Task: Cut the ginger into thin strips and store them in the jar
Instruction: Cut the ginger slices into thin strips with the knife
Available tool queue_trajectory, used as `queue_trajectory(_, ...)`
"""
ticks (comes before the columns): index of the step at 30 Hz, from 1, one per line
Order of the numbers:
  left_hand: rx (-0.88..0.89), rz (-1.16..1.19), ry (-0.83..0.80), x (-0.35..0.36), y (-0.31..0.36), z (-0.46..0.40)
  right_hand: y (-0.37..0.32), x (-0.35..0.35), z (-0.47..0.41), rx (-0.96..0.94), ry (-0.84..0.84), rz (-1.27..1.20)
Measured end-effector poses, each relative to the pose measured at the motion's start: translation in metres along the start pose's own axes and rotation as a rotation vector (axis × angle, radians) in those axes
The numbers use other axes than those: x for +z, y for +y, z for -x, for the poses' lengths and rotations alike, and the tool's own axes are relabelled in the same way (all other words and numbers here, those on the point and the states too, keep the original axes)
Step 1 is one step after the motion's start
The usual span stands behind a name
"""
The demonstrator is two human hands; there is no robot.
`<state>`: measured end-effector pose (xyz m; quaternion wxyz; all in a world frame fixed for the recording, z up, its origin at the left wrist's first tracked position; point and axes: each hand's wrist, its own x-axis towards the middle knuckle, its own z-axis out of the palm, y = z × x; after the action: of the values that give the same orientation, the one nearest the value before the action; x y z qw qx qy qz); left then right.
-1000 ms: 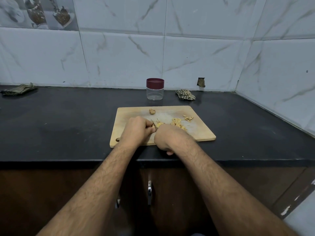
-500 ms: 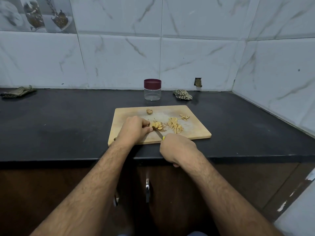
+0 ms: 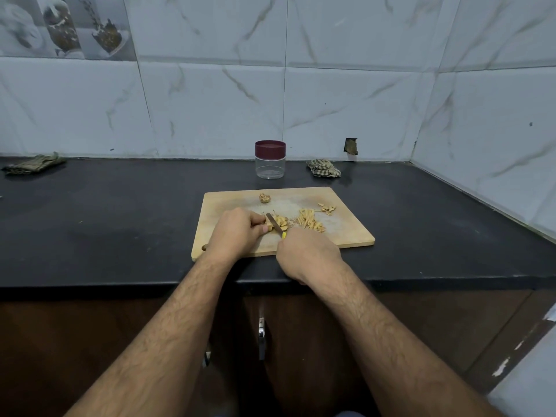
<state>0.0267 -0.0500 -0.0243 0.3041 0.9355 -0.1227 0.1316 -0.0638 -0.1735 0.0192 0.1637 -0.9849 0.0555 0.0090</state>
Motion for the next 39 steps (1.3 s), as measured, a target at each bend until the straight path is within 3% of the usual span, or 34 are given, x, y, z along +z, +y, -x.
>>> queue_trajectory(19, 0.005, 0.014, -0.039, 0.003, -0.007, -0.004, -0.011, 0.002, -0.007, 0.014, -0.034, 0.094)
queue_trajectory(39, -0.007, 0.006, 0.027, 0.006, -0.003, -0.002, -0.017, -0.002, 0.003, -0.003, -0.121, 0.188)
